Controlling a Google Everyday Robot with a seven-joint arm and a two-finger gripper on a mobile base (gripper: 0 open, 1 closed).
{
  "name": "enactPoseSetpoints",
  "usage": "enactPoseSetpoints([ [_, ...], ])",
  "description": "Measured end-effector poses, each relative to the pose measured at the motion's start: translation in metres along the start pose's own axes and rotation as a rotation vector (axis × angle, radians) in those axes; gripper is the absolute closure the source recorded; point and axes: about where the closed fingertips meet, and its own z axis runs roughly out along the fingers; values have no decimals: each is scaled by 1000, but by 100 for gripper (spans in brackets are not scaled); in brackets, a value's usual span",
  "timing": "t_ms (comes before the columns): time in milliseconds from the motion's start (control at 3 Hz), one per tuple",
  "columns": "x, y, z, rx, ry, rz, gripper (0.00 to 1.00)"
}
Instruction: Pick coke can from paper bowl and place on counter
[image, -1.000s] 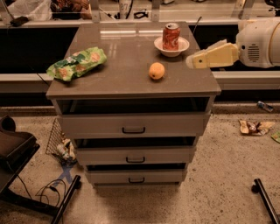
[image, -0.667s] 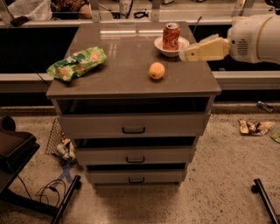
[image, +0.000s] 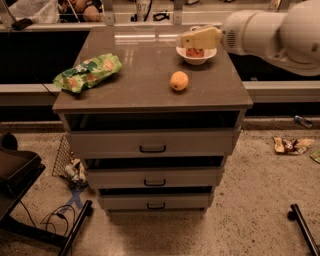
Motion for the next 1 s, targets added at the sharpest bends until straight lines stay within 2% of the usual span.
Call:
enactPoseSetpoints([
  [333,3,-11,59,5,-22,41,0],
  [667,17,-34,119,41,-45,46,0],
  [1000,27,-61,146,79,-46,35,0],
])
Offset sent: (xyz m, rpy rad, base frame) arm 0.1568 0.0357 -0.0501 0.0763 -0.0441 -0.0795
